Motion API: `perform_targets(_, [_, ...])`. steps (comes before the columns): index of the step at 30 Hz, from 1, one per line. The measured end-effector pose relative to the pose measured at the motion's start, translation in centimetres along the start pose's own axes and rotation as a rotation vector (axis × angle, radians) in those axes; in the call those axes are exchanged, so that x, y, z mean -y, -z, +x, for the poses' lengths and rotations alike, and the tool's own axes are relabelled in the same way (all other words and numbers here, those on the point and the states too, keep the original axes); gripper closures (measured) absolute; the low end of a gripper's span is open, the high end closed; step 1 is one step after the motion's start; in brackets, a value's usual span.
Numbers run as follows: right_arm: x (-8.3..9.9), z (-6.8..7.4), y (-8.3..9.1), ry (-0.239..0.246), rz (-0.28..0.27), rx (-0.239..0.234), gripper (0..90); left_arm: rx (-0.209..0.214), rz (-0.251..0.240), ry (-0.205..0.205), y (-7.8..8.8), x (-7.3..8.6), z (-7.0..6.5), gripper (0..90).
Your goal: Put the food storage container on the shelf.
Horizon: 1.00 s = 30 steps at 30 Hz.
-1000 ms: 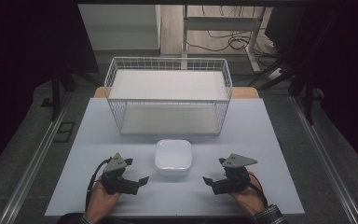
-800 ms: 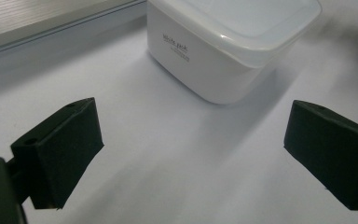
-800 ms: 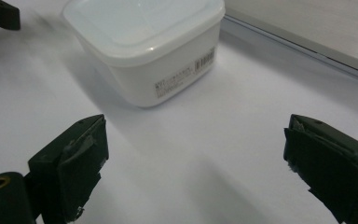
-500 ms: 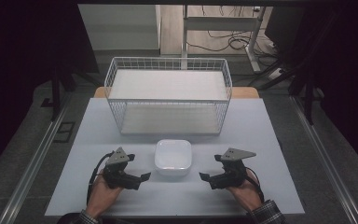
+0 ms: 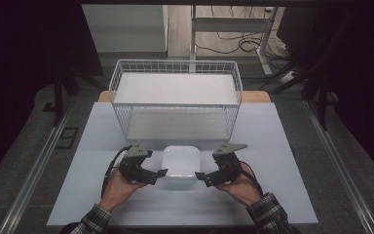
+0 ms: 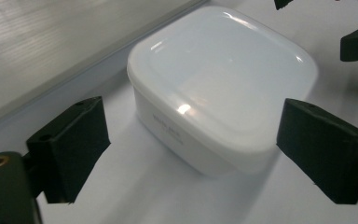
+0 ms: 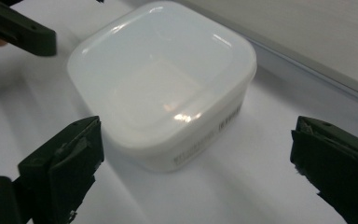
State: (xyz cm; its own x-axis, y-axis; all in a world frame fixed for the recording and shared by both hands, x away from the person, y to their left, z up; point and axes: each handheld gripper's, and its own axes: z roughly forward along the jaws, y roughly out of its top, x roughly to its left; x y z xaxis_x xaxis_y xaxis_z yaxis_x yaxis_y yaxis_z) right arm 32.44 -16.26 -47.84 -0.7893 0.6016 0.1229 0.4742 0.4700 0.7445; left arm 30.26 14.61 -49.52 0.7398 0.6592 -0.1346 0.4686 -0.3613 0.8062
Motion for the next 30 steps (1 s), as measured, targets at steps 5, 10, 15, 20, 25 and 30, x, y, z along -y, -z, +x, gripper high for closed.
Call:
perform_targets(5, [-0.9, -0.5, -1.3, -0.033, 0.006, -0.007, 8.3, -0.010, 0.025, -0.013, -1.5, -0.9, 0.6, 12.3])
perform_targets(10, [-1.6, -0.8, -2.8, -0.050, 0.014, -0.024, 11.3, 0.027, 0.032, 0.009, -2.5, -1.1, 0.9, 11.5])
perform_targets(15, [-1.6, -1.0, -3.5, -0.094, 0.034, -0.072, 13.4, 0.076, 0.029, 0.056, -2.6, -0.8, 1.2, 14.3])
perform_targets(20, [-1.0, -0.7, -3.2, -0.164, 0.058, -0.129, 20.5, 0.149, 0.054, 0.091, -2.5, -0.4, 0.7, 18.5])
perform_targets(25, [-0.2, -0.4, -1.3, -0.200, 0.036, -0.121, 46.9, 0.172, 0.051, 0.169, -1.5, 0.5, 0.3, 34.3])
perform_targets(30, [0.3, -0.4, -0.1, -0.302, 0.003, -0.115, 63.0, 0.143, 0.061, 0.160, -0.3, 0.6, -0.4, 47.6])
